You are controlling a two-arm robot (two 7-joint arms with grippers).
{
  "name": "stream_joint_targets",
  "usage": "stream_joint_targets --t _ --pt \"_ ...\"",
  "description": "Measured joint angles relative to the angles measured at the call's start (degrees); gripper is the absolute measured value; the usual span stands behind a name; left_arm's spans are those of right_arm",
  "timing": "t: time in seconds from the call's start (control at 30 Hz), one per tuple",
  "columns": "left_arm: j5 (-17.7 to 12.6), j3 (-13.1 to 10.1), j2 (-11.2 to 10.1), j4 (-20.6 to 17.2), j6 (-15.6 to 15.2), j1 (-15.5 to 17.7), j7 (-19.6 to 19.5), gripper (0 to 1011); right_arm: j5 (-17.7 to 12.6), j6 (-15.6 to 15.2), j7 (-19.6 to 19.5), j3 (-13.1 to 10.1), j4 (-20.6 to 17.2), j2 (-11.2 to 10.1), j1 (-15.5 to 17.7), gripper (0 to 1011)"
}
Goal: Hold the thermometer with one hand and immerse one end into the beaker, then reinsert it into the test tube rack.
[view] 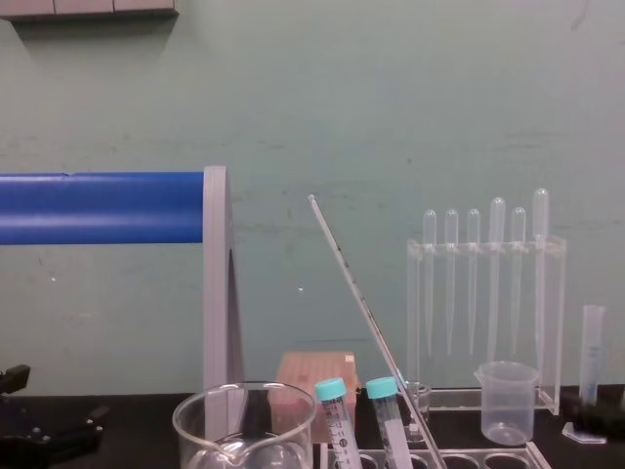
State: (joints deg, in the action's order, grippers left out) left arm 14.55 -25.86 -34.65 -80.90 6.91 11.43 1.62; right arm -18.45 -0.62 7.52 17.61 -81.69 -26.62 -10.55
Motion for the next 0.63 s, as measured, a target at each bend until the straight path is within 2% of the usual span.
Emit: stream_joint_targets --t 0.13,0.63 --pt "0.00 0.00 0.00 0.00 0.00 0.00 0.00 1008 0.93 -1.63 -1.18 -0.16 0.81 0.41 0.64 1003" --pt "0.00 0.00 0.00 0.00 0.00 0.00 0.00 1008 0.80 -1.26 -1.14 -0.20 0.45 0.23 0.52 1003"
